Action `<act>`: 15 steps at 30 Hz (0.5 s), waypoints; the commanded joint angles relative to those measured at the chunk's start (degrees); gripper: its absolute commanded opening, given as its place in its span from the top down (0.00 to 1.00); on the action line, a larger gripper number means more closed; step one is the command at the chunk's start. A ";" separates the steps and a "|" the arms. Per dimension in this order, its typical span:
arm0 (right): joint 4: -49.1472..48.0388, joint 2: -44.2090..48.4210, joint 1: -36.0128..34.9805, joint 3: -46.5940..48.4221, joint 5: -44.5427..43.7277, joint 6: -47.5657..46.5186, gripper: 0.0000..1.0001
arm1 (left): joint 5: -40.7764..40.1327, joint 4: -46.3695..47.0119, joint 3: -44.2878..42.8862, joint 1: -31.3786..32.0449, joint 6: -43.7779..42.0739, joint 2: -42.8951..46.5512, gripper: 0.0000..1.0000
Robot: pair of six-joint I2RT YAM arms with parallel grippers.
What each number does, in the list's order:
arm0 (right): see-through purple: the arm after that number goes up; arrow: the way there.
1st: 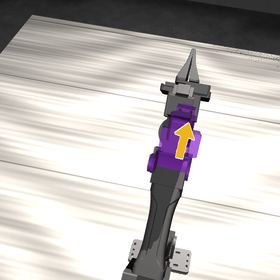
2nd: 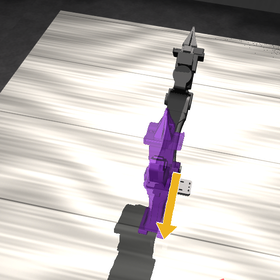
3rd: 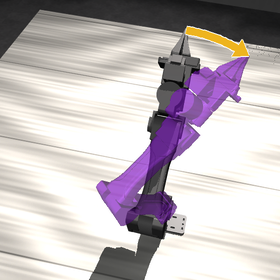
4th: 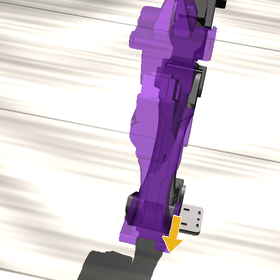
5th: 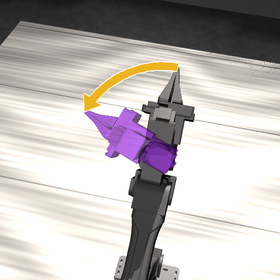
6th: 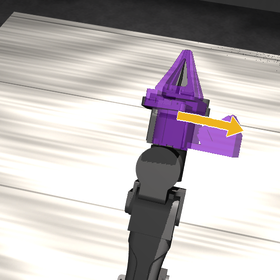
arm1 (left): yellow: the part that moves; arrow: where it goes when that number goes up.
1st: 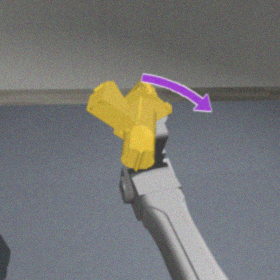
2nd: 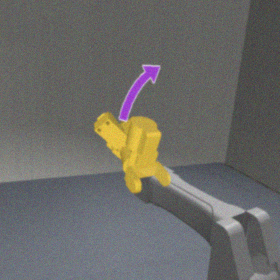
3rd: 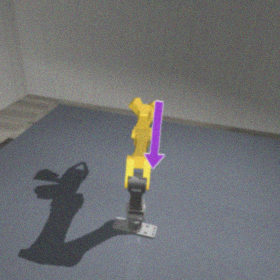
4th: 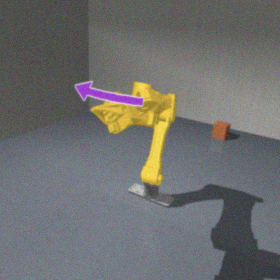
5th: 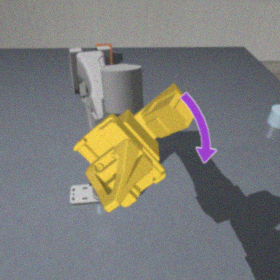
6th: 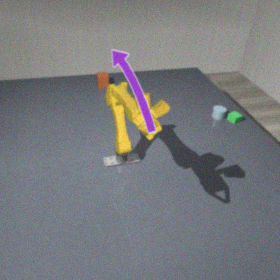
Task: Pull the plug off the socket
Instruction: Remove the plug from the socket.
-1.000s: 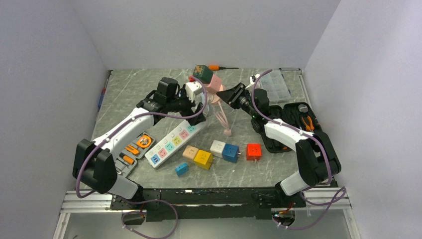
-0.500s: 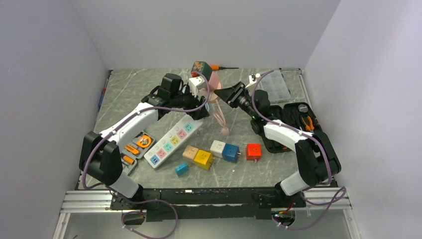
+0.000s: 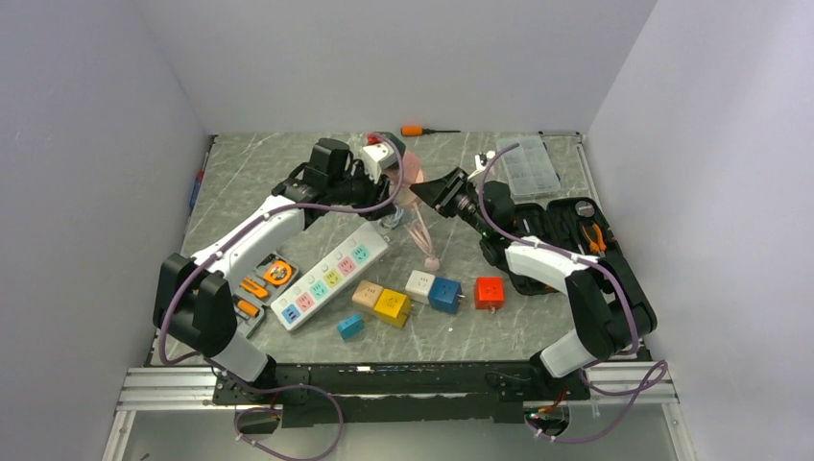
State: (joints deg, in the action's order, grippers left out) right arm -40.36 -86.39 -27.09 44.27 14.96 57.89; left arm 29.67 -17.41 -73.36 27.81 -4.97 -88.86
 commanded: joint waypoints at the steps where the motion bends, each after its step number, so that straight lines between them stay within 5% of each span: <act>1: -9.41 1.46 -1.62 0.71 -1.60 -1.02 1.00 | -3.64 1.45 -1.07 -0.41 0.29 2.94 0.69; 3: -6.76 1.89 -1.93 0.74 -4.84 -2.86 1.00 | -6.18 0.54 -0.80 -0.45 1.25 4.22 0.98; 15: 4.29 2.15 -5.16 2.36 -19.90 -9.01 1.00 | -6.44 -1.47 2.72 -0.30 7.30 11.22 1.00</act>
State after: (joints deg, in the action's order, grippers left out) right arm -37.60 -86.24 -32.23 43.88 7.57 54.98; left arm 22.02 -19.66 -69.54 27.79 -0.62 -83.15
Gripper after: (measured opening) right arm 0.366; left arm 0.089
